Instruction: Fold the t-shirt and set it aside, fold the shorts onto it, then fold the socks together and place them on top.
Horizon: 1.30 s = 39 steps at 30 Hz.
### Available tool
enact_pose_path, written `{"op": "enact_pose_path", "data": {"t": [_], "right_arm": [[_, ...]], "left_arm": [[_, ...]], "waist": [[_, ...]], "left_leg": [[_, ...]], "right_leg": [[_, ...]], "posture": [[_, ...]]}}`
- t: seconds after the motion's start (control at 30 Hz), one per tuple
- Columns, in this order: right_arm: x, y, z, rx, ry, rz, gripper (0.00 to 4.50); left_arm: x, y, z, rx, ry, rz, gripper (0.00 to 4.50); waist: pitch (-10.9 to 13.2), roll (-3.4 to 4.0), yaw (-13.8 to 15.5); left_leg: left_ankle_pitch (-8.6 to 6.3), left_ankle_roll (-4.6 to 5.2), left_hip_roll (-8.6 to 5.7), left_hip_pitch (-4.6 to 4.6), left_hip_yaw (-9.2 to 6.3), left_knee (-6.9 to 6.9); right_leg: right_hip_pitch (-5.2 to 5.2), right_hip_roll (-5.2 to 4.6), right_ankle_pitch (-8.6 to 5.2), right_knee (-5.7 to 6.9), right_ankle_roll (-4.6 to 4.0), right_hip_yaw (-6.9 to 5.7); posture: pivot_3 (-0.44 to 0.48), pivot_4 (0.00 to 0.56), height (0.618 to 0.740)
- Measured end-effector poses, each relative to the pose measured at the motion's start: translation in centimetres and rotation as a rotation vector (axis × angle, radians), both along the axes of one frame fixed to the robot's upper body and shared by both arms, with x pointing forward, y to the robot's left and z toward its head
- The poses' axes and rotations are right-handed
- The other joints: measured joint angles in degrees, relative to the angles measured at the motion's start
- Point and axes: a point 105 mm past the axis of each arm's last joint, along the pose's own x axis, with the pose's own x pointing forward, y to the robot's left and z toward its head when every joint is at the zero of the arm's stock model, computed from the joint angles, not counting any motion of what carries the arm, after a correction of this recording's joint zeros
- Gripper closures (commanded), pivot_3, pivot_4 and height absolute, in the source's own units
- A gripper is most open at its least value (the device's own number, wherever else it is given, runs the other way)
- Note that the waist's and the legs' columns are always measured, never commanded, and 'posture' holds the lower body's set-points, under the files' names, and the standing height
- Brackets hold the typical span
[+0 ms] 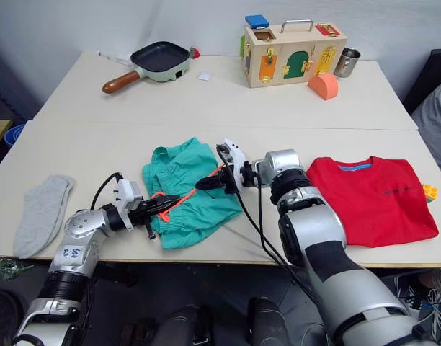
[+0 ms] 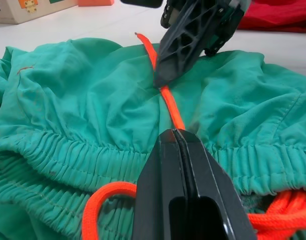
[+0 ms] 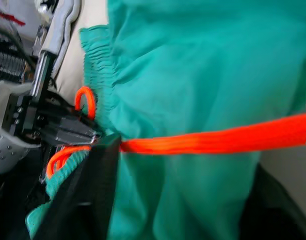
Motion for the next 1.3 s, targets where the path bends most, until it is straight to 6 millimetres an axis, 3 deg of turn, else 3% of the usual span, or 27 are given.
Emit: {"op": "enact_pose_path", "data": {"t": [0.13,0.2,0.33,0.53,0.7,1.0,1.13,1.3], "right_arm": [[-0.6,-0.5,1.3,0.126,0.088,0.012,4.48],[-0.7,-0.9,2.7,0.197,0.105,0.018,4.5],[-0.9,-3.5,5.6,0.259,0.078,0.016,4.5],[-3.4,-11.2,8.2,0.204,-0.001,-0.035,4.5],[-6.4,-17.2,9.6,0.038,-0.079,-0.068,4.5],[-8.0,-25.7,13.5,-0.091,-0.22,-0.257,4.5],[-8.0,-31.4,12.2,-0.287,-0.244,-0.372,4.5],[-8.0,-35.1,11.4,-0.432,-0.242,-0.461,4.5]], "left_arm": [[-0.1,0.2,0.7,-0.063,-0.005,0.006,4.5],[-0.1,0.4,1.1,-0.098,0.007,0.005,4.32],[-1.3,-0.1,2.2,-0.158,0.053,-0.044,3.25],[-3.9,-0.1,5.4,-0.175,0.051,-0.103,1.38],[-5.2,-1.3,6.5,-0.2,0.027,-0.15,0.02],[-5.4,-3.2,7.2,-0.253,-0.006,-0.202,0.02],[-5.6,-3.8,7.1,-0.25,0.009,-0.228,0.02],[-5.5,-3.7,7.3,-0.228,0.004,-0.238,0.02]], "waist": [[0.01,0.01,0.08],[0.01,0.01,0.15],[0.01,0.01,0.44],[0.09,0.14,1.43],[0.23,0.37,1.94],[0.31,0.5,1.87],[0.32,0.5,1.88],[0.41,0.68,1.85]], "left_leg": [[0.0,0.01,0.0,-0.07,0.0,0.0],[0.01,0.01,0.0,-0.08,0.0,0.0],[-0.01,0.03,-0.03,-0.13,-0.08,0.0],[-0.11,0.09,-0.06,-0.18,-0.1,0.0],[-0.17,0.06,-0.06,-0.17,-0.06,0.0],[-0.19,0.04,-0.04,-0.14,0.03,-0.02],[-0.18,0.04,-0.05,-0.14,0.12,-0.01],[-0.14,0.0,-0.03,-0.15,0.2,0.02]], "right_leg": [[-0.07,-0.01,0.0,0.0,0.0,0.01],[-0.07,-0.02,0.0,0.0,0.0,0.01],[-0.07,-0.07,0.0,-0.04,0.0,0.01],[-0.07,-0.13,0.0,-0.2,0.0,0.05],[-0.07,-0.12,0.0,-0.45,0.01,0.05],[-0.11,-0.1,0.0,-0.47,0.0,0.1],[-0.12,-0.08,0.0,-0.5,0.01,0.12],[-0.22,-0.03,0.0,-0.43,0.0,0.17]], "posture": [[0.0,0.15,0.74],[0.0,0.15,0.74],[0.0,0.15,0.74],[0.0,0.15,0.74],[0.0,0.15,0.74],[0.0,0.15,0.74],[0.0,0.15,0.74],[0.0,0.15,0.74]]}}
